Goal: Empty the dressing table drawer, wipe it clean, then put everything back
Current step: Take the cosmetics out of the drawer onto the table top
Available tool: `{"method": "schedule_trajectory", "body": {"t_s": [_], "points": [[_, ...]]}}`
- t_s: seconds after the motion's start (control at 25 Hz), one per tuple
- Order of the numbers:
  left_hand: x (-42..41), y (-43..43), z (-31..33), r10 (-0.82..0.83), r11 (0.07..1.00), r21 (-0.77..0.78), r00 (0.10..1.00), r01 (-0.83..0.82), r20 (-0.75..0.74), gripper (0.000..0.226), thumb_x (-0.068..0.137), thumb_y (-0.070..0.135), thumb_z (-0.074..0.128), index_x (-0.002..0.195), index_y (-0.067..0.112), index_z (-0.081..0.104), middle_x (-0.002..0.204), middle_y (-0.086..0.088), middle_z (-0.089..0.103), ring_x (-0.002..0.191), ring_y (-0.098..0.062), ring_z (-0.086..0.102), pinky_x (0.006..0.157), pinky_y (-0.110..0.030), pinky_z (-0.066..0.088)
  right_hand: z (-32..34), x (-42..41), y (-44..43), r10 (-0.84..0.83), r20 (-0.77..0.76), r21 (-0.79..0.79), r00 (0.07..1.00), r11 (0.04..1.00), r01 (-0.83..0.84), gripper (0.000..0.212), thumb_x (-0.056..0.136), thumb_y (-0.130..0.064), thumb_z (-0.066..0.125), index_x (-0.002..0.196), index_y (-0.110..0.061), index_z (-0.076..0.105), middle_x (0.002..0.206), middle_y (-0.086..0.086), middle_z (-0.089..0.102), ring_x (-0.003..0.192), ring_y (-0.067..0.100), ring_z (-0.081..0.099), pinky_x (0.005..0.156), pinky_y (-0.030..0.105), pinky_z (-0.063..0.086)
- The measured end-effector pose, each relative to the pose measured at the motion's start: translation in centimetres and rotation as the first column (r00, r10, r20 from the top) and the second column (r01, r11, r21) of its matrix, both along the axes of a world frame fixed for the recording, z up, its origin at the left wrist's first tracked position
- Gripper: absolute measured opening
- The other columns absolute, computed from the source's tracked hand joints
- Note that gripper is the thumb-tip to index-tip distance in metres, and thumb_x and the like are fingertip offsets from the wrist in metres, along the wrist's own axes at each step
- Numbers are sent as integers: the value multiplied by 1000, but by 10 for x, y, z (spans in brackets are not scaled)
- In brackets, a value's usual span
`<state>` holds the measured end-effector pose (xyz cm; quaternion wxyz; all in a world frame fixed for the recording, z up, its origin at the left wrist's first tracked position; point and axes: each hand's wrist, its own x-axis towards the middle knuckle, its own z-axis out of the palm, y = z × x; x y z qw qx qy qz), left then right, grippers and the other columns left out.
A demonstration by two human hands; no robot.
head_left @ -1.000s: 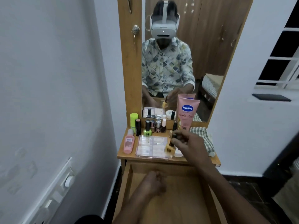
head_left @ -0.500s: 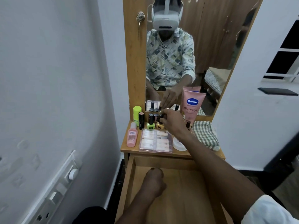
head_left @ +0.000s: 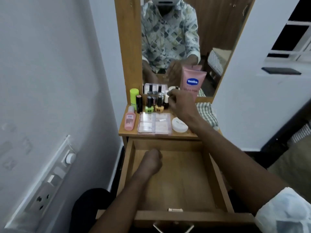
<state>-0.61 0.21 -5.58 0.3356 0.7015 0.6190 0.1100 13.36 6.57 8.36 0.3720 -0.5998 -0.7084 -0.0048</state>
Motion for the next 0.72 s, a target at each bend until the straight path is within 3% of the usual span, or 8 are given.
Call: {"method": "schedule_trajectory", "body": {"t_s": [0.12, 0.28, 0.36, 0.48, 0.6, 0.72], "points": [[-10, 2, -4, -2, 1000, -17, 1000, 2, -12, 30, 90, 6, 54, 117, 11, 68, 124, -7, 63, 113, -21, 58, 94, -27, 46, -4, 35, -31, -96, -57, 10, 994, 995, 97, 15, 89, -14, 66, 102, -9, 71, 100, 4, 72, 88, 15, 63, 80, 23, 50], [-21, -2, -6, -17, 999, 49, 1000, 17, 7, 28, 91, 13, 59, 117, 10, 67, 121, -7, 65, 111, -20, 60, 97, -34, 49, -17, 98, -48, -374, -100, -69, 922, 927, 369, 18, 89, -12, 63, 103, -9, 74, 100, 8, 74, 80, 14, 62, 74, 21, 45], [-17, -10, -5, -54, 996, 63, 998, 55, -9, 30, 93, 16, 59, 123, 11, 64, 123, -6, 64, 112, -19, 60, 96, -30, 49, -25, 111, -48, -394, -111, -106, 912, 918, 383, 20, 89, -8, 62, 105, -8, 74, 103, 9, 74, 86, 18, 66, 78, 20, 46], [-8, -10, -2, -159, 984, 56, 979, 167, -130, 37, 92, 4, 55, 128, 12, 62, 129, -8, 62, 116, -21, 59, 98, -28, 47, -37, 108, -46, -346, -50, -133, 937, 932, 338, 24, 87, -6, 62, 108, -6, 74, 107, 11, 73, 94, 23, 67, 81, 24, 47], [-13, -2, 0, -238, 969, 6, 941, 246, -239, 41, 93, 0, 52, 129, 14, 62, 131, -7, 61, 119, -22, 58, 100, -30, 47, -48, 109, -34, -428, 9, -130, 904, 896, 425, 26, 87, -17, 63, 109, -7, 73, 109, 14, 70, 96, 28, 65, 77, 30, 51], [-16, 12, 5, -245, 969, -23, 938, 247, -245, 31, 94, 7, 55, 121, 17, 67, 126, -4, 64, 113, -20, 60, 99, -34, 49, -56, 115, -23, -507, 26, -269, 861, 826, 495, 37, 83, -29, 68, 112, -7, 66, 111, 16, 65, 101, 33, 60, 72, 31, 45]]}}
